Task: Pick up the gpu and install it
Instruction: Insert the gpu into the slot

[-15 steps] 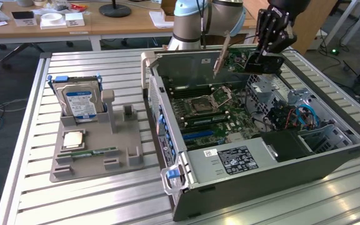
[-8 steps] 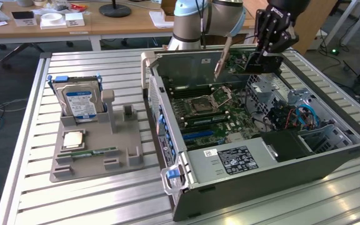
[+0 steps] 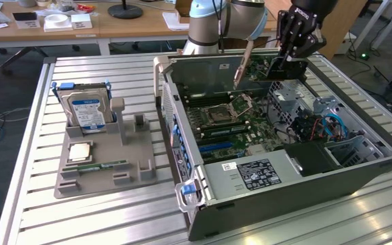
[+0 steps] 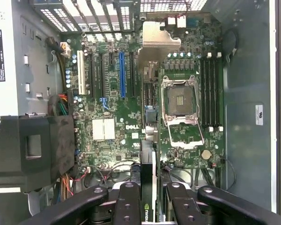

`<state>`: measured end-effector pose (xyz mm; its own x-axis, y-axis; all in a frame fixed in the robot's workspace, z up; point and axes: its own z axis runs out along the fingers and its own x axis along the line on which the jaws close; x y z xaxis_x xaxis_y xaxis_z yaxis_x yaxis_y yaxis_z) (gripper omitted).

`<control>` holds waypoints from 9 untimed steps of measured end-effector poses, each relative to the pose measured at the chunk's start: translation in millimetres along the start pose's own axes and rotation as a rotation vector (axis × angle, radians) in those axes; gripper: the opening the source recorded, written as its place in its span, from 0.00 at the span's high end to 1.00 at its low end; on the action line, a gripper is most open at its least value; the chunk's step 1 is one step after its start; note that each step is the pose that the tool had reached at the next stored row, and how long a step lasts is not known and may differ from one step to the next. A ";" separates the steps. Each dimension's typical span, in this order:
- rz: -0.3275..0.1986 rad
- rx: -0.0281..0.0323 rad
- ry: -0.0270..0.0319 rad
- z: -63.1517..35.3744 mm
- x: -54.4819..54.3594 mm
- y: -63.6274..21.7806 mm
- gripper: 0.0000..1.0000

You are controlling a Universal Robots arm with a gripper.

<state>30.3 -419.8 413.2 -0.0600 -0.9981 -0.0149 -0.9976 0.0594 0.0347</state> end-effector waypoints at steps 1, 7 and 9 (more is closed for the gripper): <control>-0.002 0.0000 0.0001 0.0 0.0 0.0 0.74; -0.028 0.0106 0.0004 4.4 0.1 0.7 0.74; -0.037 0.0155 0.0005 6.3 0.2 1.0 0.74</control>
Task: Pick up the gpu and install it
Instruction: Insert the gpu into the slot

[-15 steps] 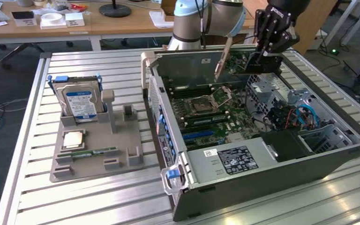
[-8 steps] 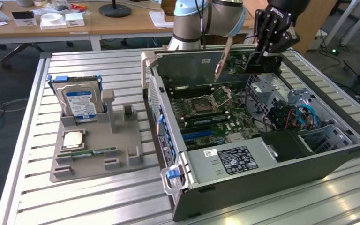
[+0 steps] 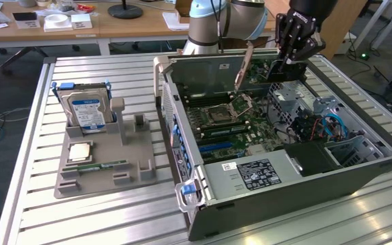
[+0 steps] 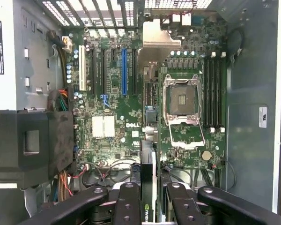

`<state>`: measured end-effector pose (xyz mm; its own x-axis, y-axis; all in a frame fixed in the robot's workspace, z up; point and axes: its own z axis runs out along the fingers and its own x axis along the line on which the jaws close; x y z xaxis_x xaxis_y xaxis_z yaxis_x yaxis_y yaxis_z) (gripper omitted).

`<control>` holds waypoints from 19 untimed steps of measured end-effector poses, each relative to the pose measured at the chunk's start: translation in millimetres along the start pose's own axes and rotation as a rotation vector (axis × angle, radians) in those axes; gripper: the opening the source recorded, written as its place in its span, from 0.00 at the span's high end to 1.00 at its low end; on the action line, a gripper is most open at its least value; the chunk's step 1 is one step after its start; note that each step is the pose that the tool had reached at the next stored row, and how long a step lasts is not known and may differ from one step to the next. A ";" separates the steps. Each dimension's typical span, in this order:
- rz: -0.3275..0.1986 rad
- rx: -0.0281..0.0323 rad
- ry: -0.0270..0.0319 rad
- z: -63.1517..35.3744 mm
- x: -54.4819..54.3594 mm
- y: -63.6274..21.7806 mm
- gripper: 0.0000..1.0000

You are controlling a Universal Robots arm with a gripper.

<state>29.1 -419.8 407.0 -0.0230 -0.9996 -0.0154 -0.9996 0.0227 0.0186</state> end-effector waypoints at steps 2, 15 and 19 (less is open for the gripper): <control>-0.009 0.0051 0.0000 1.7 0.0 0.3 0.74; -0.044 0.0117 0.0003 5.0 -0.2 3.7 0.74; -0.044 0.0117 0.0003 4.9 -0.2 3.7 0.74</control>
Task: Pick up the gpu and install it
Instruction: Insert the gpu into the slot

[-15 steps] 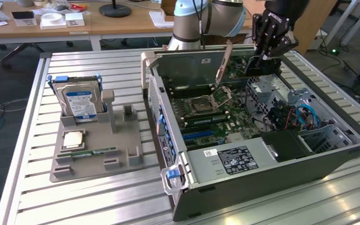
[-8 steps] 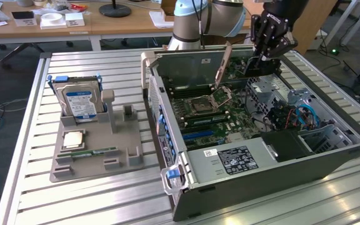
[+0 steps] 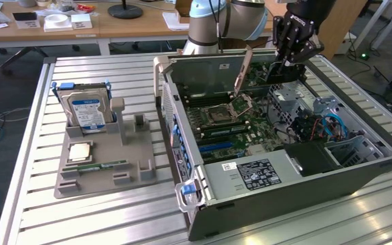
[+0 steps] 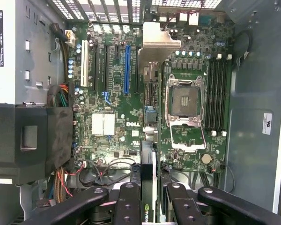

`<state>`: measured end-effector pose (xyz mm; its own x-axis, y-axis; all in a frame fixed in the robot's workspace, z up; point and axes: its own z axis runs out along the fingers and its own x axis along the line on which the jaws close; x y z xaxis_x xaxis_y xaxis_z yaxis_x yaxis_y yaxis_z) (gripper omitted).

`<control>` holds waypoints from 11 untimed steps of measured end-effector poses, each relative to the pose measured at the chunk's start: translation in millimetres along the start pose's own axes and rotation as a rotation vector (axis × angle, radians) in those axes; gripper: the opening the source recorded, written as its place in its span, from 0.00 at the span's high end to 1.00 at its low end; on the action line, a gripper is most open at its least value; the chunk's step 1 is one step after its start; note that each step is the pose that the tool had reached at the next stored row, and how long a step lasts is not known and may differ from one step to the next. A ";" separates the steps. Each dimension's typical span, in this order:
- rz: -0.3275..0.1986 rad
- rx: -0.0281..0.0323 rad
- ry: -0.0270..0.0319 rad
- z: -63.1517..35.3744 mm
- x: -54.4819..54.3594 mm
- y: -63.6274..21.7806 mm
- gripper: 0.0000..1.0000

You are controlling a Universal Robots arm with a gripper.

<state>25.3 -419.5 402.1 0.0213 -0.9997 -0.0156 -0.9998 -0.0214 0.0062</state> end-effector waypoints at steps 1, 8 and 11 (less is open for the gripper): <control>0.000 0.0000 0.0000 0.0 0.0 0.0 0.74; 0.000 0.0000 0.0000 0.1 0.0 1.3 0.74; 0.000 0.0001 -0.0001 1.1 -0.1 4.4 0.74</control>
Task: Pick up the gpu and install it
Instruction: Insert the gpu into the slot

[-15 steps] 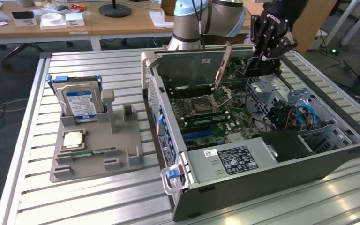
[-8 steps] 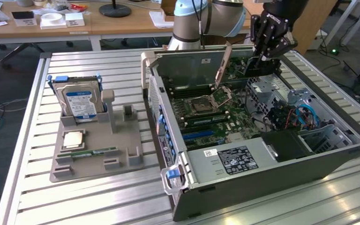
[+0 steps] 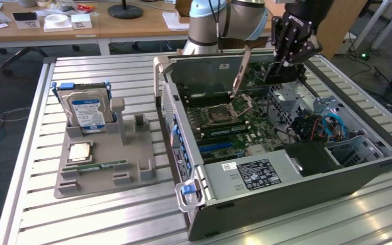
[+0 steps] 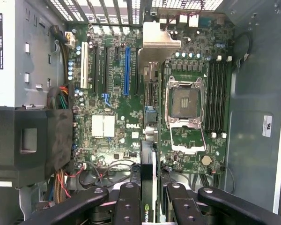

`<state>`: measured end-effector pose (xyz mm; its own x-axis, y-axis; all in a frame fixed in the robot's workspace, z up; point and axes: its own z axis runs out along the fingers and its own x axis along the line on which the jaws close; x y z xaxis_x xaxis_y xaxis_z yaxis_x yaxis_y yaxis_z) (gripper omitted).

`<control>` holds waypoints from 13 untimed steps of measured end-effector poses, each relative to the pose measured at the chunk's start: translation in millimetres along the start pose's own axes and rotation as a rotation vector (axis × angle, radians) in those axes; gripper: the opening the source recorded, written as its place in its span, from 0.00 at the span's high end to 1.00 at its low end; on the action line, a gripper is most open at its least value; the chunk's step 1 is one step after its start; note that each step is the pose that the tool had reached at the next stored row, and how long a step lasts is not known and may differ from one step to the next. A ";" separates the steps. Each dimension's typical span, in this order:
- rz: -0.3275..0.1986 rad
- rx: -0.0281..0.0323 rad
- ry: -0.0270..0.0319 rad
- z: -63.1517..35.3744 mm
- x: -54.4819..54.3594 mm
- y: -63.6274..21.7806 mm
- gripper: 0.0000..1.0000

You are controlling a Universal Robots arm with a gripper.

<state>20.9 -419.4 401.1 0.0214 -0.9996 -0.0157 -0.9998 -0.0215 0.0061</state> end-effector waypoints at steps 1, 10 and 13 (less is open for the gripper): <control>0.000 0.0000 0.0001 0.9 0.0 1.0 0.74; 0.000 0.0016 0.0002 11.7 0.0 7.6 0.74; 0.000 0.0016 0.0004 14.1 0.0 8.8 0.74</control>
<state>12.0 -419.4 387.0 0.0213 -0.9997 -0.0153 -0.9998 -0.0214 0.0045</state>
